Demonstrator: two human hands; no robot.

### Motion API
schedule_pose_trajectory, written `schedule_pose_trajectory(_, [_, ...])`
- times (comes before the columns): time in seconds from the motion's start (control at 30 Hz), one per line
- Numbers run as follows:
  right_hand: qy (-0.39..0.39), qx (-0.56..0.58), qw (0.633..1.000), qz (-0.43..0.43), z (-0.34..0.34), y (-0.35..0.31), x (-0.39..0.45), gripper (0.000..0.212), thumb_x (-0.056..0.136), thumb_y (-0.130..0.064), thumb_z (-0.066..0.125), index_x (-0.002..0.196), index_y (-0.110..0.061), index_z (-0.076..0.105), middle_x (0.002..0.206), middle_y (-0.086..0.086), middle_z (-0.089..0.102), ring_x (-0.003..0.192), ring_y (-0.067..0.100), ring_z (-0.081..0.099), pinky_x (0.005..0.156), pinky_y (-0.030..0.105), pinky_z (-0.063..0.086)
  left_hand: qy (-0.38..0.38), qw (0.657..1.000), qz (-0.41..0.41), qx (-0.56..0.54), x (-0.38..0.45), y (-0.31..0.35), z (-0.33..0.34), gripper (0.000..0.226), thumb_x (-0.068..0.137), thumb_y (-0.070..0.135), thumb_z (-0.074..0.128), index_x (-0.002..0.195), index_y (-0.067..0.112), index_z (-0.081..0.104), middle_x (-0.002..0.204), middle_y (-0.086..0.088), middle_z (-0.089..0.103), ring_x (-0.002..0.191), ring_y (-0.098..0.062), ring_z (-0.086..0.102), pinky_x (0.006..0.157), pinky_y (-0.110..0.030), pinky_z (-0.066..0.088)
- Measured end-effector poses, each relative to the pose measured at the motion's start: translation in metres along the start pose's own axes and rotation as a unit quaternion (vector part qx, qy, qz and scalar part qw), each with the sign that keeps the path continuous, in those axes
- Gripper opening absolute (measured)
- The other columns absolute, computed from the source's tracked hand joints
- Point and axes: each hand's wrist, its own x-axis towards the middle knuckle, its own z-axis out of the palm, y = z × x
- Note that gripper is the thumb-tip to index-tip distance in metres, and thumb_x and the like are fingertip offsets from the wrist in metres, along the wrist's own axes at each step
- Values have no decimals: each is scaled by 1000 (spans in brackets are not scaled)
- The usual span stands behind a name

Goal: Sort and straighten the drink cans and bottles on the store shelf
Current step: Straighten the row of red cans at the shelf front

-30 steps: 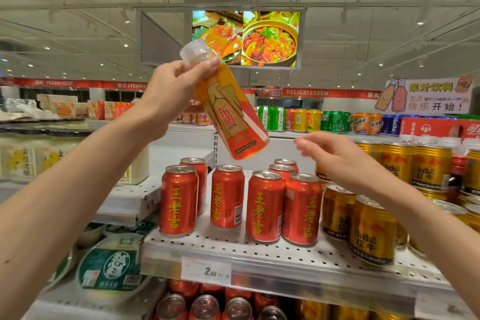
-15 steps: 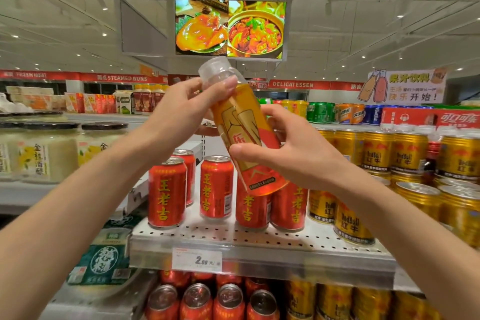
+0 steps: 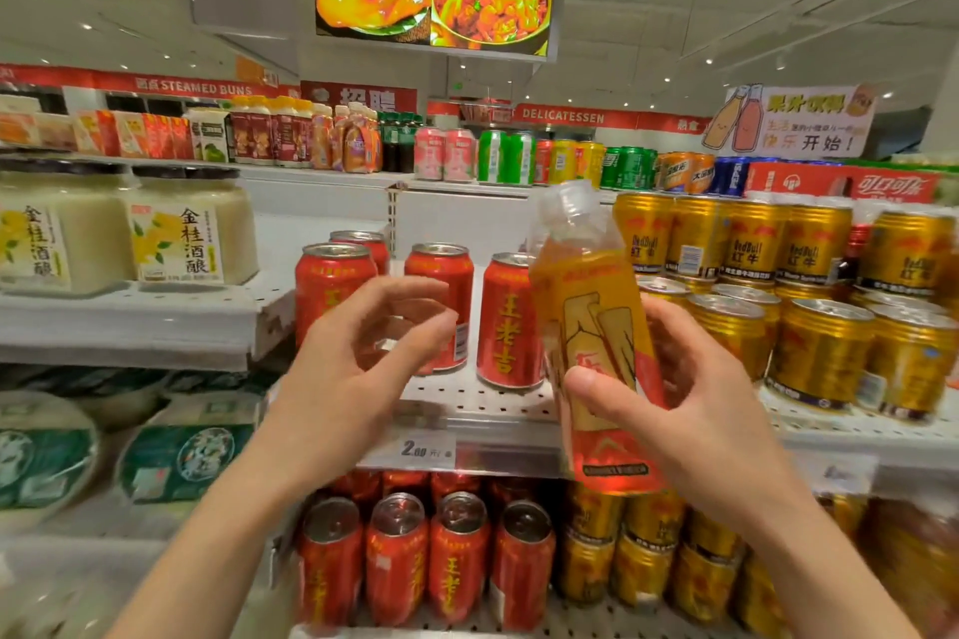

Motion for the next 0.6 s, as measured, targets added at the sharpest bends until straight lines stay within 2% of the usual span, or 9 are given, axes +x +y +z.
schedule_pose_trajectory(0.1, [20, 0, 999, 42, 8, 14, -31, 77, 58, -63, 80, 127, -49, 51, 110, -28, 69, 100, -5, 67, 73, 14, 54, -6, 999, -19, -37, -37, -14, 12, 31, 81, 53, 63, 110, 43, 68, 108, 8, 75, 99, -15, 72, 80, -32, 59])
schedule_pose_trajectory(0.2, [37, 23, 995, 85, 17, 29, -55, 70, 57, -56, 85, 120, -54, 53, 107, -24, 71, 98, -3, 69, 78, 16, 53, 5, 997, -53, -55, -64, -30, 27, 31, 79, 53, 64, 109, 45, 68, 108, 9, 75, 99, -14, 73, 87, -38, 57])
schedule_pose_trajectory(0.27, [51, 30, 993, 102, 19, 39, -66, 71, 61, -54, 90, 122, -50, 55, 109, -22, 72, 100, 0, 69, 86, 21, 50, 12, 995, -84, -60, -79, -38, 39, 33, 78, 54, 66, 110, 45, 68, 108, 9, 75, 99, -13, 72, 89, -44, 56])
schedule_pose_trajectory(0.43, [97, 37, 987, 126, 2, 65, -86, 72, 55, -48, 80, 122, -45, 55, 107, -26, 71, 98, -3, 68, 80, 15, 51, 37, 987, -145, -53, -99, -53, 65, 22, 85, 46, 72, 107, 47, 68, 106, 8, 76, 97, -12, 72, 90, -46, 57])
schedule_pose_trajectory(0.53, [111, 49, 983, 136, -22, 86, -96, 74, 60, -57, 86, 125, -41, 56, 109, -21, 72, 99, 0, 69, 84, 25, 54, 57, 985, -155, -47, -104, -52, 89, 25, 83, 52, 71, 107, 46, 68, 105, 6, 76, 95, -17, 72, 89, -48, 57])
schedule_pose_trajectory(0.6, [104, 53, 984, 137, -43, 98, -101, 84, 54, -61, 84, 129, -36, 56, 111, -15, 72, 100, 3, 70, 85, 27, 58, 63, 984, -162, -46, -107, -47, 110, 22, 87, 51, 71, 108, 45, 68, 105, 5, 75, 95, -19, 72, 89, -50, 57])
